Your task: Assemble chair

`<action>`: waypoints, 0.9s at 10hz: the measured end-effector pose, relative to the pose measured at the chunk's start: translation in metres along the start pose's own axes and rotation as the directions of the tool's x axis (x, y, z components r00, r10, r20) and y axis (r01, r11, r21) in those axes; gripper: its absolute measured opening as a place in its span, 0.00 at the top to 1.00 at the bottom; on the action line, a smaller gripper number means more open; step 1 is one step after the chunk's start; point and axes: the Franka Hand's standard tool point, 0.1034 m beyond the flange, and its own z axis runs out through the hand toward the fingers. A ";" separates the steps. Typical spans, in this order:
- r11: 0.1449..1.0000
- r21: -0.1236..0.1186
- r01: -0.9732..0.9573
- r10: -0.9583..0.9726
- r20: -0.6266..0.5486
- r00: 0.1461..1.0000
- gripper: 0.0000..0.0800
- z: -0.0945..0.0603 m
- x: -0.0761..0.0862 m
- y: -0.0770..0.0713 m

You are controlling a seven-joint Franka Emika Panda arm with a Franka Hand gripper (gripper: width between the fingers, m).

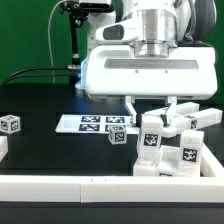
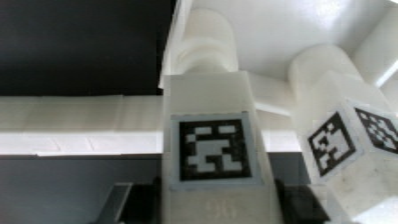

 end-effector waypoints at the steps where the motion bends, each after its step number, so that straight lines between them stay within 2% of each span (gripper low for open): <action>1: 1.000 -0.001 0.001 -0.001 0.004 1.000 0.64 0.002 -0.003 0.000; 3: 1.000 -0.007 0.005 -0.005 -0.008 1.000 0.64 0.008 -0.006 0.001; 7: 1.000 -0.009 0.007 -0.007 -0.015 1.000 0.64 0.009 -0.006 0.001; 8: 1.000 -0.009 0.007 -0.007 -0.013 1.000 0.42 0.009 -0.006 0.001; 9: 1.000 -0.004 0.005 -0.005 0.021 1.000 0.42 0.010 -0.008 0.001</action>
Offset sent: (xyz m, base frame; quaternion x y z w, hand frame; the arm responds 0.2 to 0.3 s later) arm 0.0025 0.0071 -0.0143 0.0077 0.0080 0.0154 0.9998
